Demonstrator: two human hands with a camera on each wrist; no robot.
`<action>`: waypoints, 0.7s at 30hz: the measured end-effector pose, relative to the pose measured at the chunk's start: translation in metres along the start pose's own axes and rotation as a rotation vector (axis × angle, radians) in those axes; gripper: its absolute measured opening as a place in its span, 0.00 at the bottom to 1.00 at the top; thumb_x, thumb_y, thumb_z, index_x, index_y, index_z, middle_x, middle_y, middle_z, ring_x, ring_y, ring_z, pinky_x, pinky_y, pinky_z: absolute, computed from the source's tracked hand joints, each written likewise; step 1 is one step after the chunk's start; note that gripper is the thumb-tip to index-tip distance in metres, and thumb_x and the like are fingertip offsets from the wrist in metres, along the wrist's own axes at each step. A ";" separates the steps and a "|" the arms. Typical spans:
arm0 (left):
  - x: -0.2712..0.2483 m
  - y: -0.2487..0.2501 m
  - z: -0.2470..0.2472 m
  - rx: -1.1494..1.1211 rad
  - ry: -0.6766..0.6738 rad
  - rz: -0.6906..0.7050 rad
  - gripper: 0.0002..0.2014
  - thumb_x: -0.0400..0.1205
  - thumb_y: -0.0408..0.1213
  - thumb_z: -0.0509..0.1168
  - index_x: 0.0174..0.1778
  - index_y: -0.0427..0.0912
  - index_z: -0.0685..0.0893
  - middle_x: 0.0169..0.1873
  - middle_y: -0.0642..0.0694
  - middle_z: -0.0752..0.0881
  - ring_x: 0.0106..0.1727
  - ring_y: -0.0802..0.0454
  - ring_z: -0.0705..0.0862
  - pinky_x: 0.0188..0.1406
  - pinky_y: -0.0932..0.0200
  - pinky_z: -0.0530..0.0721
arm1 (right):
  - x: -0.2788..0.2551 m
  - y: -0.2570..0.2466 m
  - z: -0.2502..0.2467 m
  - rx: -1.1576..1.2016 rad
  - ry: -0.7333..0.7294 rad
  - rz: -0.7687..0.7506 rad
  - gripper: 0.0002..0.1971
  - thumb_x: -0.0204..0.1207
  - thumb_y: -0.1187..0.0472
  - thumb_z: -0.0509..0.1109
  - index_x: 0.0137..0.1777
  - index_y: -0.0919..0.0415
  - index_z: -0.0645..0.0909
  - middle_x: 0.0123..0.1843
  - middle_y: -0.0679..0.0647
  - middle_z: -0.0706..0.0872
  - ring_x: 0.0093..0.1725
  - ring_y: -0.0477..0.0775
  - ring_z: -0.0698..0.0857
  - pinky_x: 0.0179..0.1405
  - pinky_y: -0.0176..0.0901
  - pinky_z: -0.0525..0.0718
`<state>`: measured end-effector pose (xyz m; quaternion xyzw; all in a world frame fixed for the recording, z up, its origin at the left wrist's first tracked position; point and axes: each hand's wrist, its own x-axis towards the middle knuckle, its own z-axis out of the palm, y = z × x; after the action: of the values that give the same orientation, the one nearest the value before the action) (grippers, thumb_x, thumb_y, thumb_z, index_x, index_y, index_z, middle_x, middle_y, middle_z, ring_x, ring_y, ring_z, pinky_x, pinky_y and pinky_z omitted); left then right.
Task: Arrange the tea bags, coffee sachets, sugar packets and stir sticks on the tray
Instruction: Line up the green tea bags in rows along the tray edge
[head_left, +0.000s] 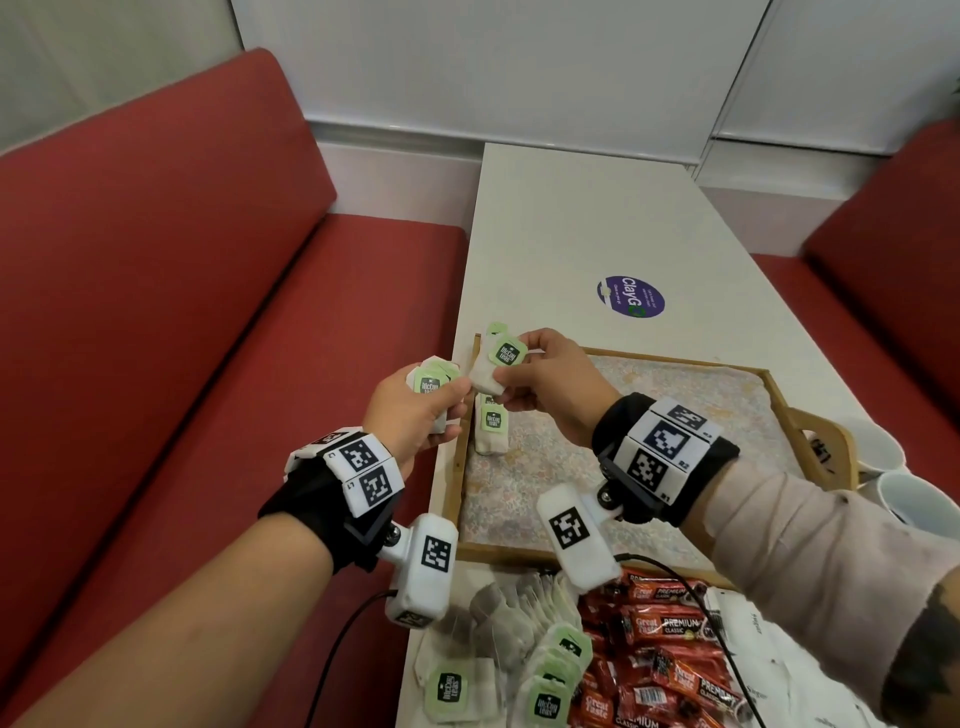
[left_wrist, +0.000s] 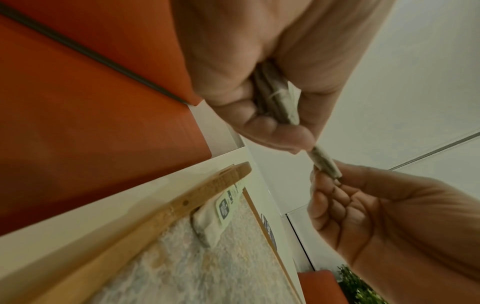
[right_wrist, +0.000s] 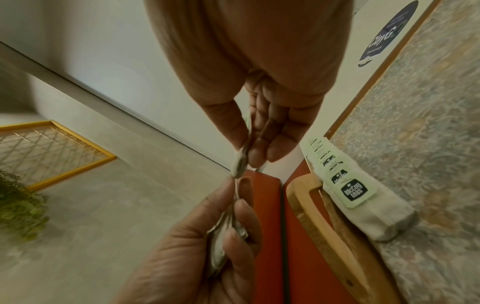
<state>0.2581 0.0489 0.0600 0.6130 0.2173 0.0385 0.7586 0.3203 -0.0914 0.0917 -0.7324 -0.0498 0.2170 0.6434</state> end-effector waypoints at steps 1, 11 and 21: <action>-0.001 -0.001 0.000 -0.001 -0.004 0.001 0.08 0.77 0.33 0.72 0.49 0.40 0.82 0.30 0.46 0.83 0.20 0.62 0.80 0.16 0.70 0.75 | 0.000 0.000 0.001 0.009 0.005 -0.003 0.15 0.74 0.77 0.69 0.55 0.65 0.69 0.37 0.60 0.84 0.28 0.53 0.83 0.34 0.45 0.84; -0.001 0.000 -0.001 -0.048 0.041 0.013 0.08 0.76 0.31 0.73 0.48 0.42 0.82 0.33 0.46 0.84 0.27 0.60 0.83 0.19 0.69 0.78 | -0.006 0.003 0.007 0.005 0.032 -0.043 0.18 0.74 0.76 0.70 0.58 0.65 0.69 0.46 0.62 0.84 0.35 0.56 0.84 0.38 0.47 0.86; -0.001 0.002 0.001 -0.017 0.069 0.065 0.08 0.76 0.28 0.71 0.48 0.40 0.80 0.34 0.44 0.84 0.27 0.59 0.83 0.20 0.69 0.78 | -0.010 0.003 0.006 -0.051 -0.128 -0.027 0.14 0.72 0.75 0.73 0.55 0.64 0.77 0.42 0.58 0.84 0.37 0.54 0.85 0.40 0.45 0.88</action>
<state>0.2583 0.0486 0.0622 0.6115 0.2227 0.0861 0.7544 0.3080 -0.0897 0.0908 -0.7325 -0.1061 0.2536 0.6228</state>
